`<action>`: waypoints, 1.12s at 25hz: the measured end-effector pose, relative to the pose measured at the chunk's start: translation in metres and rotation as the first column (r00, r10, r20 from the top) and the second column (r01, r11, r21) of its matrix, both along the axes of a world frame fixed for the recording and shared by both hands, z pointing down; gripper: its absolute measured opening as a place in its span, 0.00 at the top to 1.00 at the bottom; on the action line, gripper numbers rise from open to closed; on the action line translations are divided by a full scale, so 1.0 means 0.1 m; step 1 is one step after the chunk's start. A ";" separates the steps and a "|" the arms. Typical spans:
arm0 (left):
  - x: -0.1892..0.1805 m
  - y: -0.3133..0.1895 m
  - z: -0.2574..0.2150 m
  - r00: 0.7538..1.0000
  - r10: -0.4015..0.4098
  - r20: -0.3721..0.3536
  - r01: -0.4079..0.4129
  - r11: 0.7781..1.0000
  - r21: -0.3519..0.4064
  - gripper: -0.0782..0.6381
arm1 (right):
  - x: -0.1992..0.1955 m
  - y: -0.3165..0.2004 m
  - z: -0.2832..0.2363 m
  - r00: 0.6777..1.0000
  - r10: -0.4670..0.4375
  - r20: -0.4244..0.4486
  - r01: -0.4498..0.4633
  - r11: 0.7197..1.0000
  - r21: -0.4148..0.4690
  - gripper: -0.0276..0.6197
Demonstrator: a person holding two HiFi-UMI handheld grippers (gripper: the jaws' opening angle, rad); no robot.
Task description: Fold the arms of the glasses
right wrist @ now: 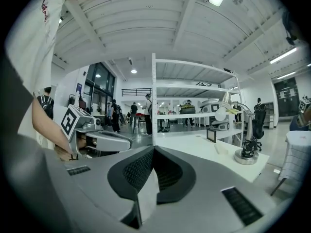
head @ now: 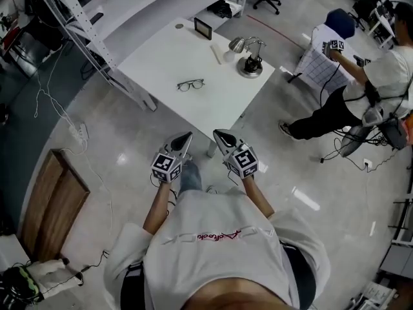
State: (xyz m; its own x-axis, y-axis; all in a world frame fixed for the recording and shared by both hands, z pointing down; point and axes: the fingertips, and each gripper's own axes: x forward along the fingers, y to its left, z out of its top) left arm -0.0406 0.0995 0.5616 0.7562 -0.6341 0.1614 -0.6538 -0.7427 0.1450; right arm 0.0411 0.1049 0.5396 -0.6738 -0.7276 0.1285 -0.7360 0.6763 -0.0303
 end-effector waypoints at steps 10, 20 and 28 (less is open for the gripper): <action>0.04 0.38 -0.09 1.000 0.000 0.011 -0.001 0.999 0.040 0.85 | 0.04 0.36 -0.04 0.999 0.021 0.028 -0.022 1.000 0.019 0.96; 0.14 0.48 -0.12 1.000 0.019 0.004 -0.019 0.998 0.054 0.85 | 0.15 0.47 -0.01 0.999 0.031 0.024 -0.031 0.999 0.017 0.96; 0.17 0.48 -0.14 1.000 0.028 0.011 -0.029 0.998 0.055 0.85 | 0.15 0.47 -0.01 0.999 0.027 0.028 -0.028 0.999 0.017 0.96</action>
State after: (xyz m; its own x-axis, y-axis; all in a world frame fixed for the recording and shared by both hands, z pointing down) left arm -0.0231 0.1471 0.5480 0.7724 -0.6207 0.1345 -0.6336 -0.7676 0.0965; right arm 0.0565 0.1521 0.5382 -0.6567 -0.7479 0.0973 -0.7534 0.6564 -0.0391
